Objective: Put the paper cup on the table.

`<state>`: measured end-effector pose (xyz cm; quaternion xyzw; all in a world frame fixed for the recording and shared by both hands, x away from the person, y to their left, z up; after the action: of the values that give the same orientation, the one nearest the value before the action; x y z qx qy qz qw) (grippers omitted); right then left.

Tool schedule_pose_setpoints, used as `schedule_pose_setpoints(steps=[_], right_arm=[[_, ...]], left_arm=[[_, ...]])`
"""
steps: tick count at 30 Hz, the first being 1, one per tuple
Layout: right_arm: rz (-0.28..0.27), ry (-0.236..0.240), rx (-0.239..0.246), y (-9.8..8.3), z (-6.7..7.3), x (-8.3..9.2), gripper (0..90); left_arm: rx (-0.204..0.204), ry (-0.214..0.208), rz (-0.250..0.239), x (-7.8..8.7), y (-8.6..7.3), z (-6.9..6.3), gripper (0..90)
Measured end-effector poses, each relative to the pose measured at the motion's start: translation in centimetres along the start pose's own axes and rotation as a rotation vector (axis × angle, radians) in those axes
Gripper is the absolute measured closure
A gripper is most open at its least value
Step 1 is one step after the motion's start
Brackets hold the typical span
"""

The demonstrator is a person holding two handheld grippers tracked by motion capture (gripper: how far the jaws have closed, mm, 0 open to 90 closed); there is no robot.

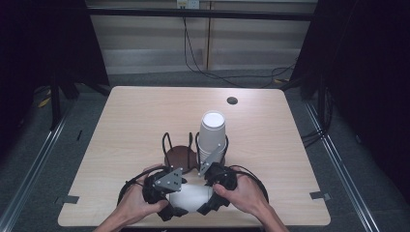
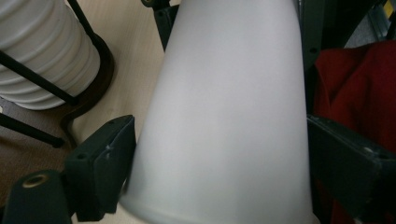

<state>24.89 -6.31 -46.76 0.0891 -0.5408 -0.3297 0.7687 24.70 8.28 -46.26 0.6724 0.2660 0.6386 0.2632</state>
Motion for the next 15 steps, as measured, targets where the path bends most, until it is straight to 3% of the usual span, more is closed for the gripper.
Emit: schedule_pose_setpoints(steps=[3,8,9,12,15], right_arm=[[0.006,0.002,-0.005,-0.1,0.0,0.0,24.9],[0.002,-0.012,-0.019,-0.5,-0.3,0.4,24.9],[0.002,-0.012,-0.019,-0.5,-0.3,0.4,24.9],[-0.007,-0.017,-0.025,-0.7,-0.4,0.8,24.9],[-0.019,-0.025,-0.031,-0.8,-0.5,1.2,24.9]], left_arm=[[0.014,-0.003,-0.026,0.2,0.1,0.1,13.0],[0.041,-0.003,-0.122,1.4,0.9,0.0,15.5],[0.041,-0.003,-0.122,1.4,0.9,0.0,15.7],[0.081,0.009,-0.163,2.1,1.1,0.2,15.7],[0.105,0.051,-0.198,3.0,1.1,0.4,15.8]])
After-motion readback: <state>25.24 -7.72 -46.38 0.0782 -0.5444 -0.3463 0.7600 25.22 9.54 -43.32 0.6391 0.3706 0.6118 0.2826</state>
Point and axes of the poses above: each handheld gripper's, and its own axes: x roughly backward along the jaws, y roughly out of its top, z roughly to its left, the point moved 5 cm from there along -x, roughly forward along the jaws, and after that the axes turned 2 degrees about -z, right-handed, at the moved point
